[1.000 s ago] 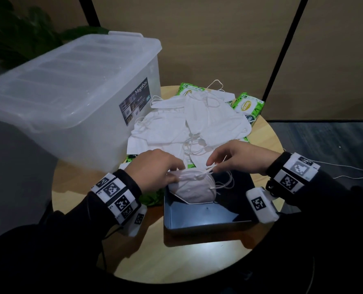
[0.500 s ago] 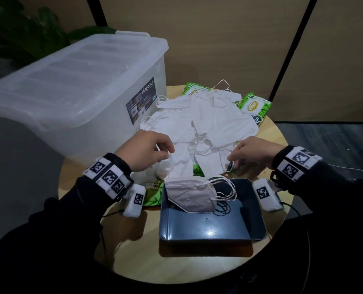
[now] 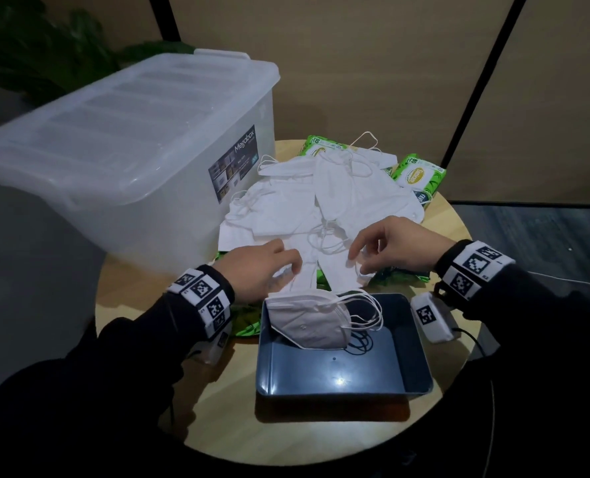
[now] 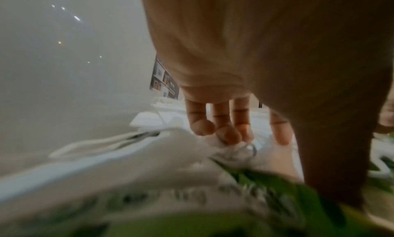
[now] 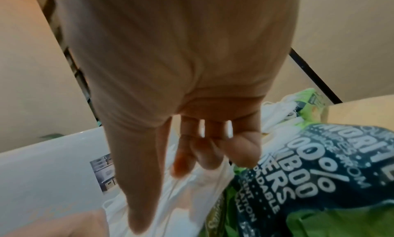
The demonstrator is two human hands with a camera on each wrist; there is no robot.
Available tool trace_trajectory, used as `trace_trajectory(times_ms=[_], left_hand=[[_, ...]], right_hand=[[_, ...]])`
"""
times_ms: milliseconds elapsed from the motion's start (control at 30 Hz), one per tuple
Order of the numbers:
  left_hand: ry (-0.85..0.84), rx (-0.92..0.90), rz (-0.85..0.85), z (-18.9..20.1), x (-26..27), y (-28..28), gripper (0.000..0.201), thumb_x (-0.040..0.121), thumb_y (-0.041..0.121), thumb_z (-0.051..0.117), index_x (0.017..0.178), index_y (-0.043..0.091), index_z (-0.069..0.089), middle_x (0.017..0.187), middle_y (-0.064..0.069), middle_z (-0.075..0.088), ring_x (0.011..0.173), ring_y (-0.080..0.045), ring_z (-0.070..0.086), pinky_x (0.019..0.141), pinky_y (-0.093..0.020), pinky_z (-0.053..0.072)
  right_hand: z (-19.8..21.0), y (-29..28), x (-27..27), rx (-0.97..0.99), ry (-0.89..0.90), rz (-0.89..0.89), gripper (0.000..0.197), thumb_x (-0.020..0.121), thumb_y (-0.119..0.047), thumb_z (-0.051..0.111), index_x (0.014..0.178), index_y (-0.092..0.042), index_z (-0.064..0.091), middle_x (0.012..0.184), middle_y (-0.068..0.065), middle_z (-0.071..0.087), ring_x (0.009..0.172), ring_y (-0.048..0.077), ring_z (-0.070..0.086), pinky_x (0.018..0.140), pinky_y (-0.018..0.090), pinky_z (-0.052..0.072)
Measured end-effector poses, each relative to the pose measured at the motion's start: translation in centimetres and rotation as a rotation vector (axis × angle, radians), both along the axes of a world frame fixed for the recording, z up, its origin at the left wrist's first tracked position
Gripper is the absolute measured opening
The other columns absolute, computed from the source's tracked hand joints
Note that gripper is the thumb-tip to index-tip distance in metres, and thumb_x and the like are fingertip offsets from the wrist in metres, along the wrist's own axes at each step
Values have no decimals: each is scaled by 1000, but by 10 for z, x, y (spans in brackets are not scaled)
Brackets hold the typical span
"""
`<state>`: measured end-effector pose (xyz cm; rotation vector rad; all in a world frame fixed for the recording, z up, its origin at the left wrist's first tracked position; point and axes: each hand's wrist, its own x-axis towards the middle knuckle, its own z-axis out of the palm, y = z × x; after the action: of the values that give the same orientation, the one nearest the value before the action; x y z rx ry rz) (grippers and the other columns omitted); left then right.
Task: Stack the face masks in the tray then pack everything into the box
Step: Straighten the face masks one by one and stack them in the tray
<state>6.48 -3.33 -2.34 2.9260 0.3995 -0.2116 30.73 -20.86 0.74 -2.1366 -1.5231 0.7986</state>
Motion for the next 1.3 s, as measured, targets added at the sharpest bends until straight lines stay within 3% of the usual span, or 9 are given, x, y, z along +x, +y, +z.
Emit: trace_trajectory(times_ms=[167,367,533,633,733,867,967,1133,1300], left_hand=[[-119,32,-24,11,4,1,18,93,40,57,104,33,69,94,10,63,84,-17,61,73,-37,52],[-552,-234,232,47,-7,19,6,89,25,69,84,24,72,85,10,67,77,-6,59,70,-31,47],[-802,-568,491,61,-19,32,16,92,28,70,82,15,71,83,1,68,78,-13,60,78,-33,49],[-923,-694,681,67,-19,40,17,92,31,69,77,23,70,81,2,66,77,-17,58,78,-35,47],[-959,-840,771,70,-17,42,14,90,20,72,78,27,73,90,-1,70,80,-20,61,78,-34,49],[-868,-1039,796,76,-15,33,23,90,1,70,106,16,78,96,-13,74,72,-21,69,63,-28,56],[-837,-1126,807,79,-14,27,29,91,0,67,114,15,75,81,-9,73,60,-18,67,50,-24,53],[-908,-1200,691,74,-6,11,25,89,-7,66,87,17,70,74,-1,67,57,-13,59,49,-22,45],[-965,-1057,617,65,9,-15,29,86,-9,67,77,18,69,83,-3,67,67,-18,53,56,-29,38]], right_hand=[[-16,2,3,-182,-166,78,67,65,-27,94,114,-45,53,78,-2,68,72,16,62,67,32,49],[-19,8,-11,-122,-328,47,55,75,-30,82,116,-38,47,82,-7,62,75,17,58,58,29,39],[-8,13,-6,115,-39,2,9,88,-34,77,95,-29,76,66,5,61,61,11,51,63,31,39],[3,13,-11,363,237,-114,35,86,-44,79,81,-9,76,75,30,59,66,22,48,63,34,36],[15,14,-17,560,475,-236,41,92,-18,76,71,9,54,71,18,45,69,20,44,59,31,33],[22,21,-17,616,634,-432,18,90,-16,69,79,-10,56,78,13,49,62,19,48,51,26,30],[22,25,-15,564,672,-517,26,93,-12,63,73,-23,52,71,-1,54,62,15,52,52,27,31],[23,23,-25,497,677,-510,24,98,-21,63,78,-23,51,69,-2,54,52,14,51,39,17,31],[28,22,-43,488,812,-464,19,102,-30,61,88,-18,56,73,2,52,53,21,52,41,29,47]])
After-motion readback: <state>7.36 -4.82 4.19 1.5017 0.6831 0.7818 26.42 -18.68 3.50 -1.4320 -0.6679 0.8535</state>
